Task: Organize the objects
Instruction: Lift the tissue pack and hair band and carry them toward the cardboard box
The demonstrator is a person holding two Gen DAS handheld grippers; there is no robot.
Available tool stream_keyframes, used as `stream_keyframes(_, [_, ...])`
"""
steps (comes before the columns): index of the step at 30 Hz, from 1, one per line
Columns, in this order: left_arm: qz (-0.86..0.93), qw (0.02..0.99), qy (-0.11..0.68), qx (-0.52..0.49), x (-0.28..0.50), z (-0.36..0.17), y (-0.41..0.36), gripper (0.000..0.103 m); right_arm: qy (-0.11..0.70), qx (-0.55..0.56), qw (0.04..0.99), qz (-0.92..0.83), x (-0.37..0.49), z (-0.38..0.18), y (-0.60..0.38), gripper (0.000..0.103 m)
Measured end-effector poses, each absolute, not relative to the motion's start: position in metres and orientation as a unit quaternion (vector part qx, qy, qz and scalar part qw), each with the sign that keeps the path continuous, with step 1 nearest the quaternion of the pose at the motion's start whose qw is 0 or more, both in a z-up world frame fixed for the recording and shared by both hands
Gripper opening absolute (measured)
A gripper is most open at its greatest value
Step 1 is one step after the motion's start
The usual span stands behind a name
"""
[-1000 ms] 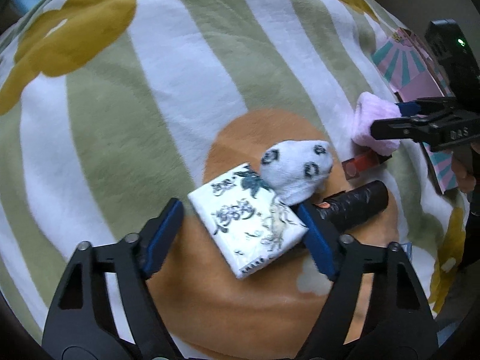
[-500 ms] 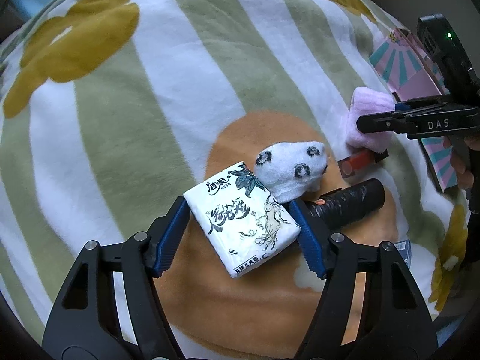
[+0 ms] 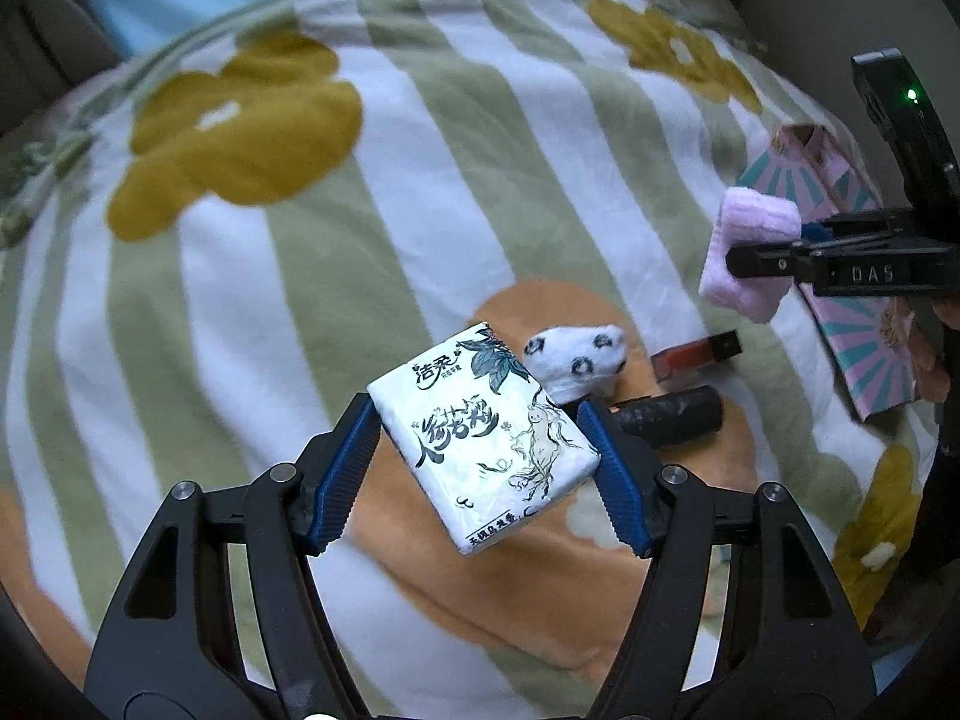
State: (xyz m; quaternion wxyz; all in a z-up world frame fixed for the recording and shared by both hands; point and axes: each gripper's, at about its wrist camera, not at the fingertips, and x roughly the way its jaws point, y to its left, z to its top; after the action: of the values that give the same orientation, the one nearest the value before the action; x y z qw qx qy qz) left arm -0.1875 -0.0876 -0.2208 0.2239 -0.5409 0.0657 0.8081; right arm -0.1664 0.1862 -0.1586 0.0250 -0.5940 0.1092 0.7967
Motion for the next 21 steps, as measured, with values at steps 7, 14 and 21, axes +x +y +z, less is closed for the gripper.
stream_keyframes(7, [0.831,0.187,0.031,-0.523,-0.162,-0.161,-0.101,0.066,0.077,-0.571,0.035,0.816,-0.158,-0.106,0.140,0.042])
stream_keyframes(14, [0.851,0.133,-0.005,-0.509,-0.123,-0.105,-0.102,0.066,0.074,-0.564,0.038,0.821,-0.115,-0.063,0.117,0.042])
stream_keyframes(21, [0.858,0.084,-0.026,-0.507,-0.079,-0.075,-0.097,0.066,0.047,-0.556,0.036,0.829,-0.068,-0.036,0.102,0.042])
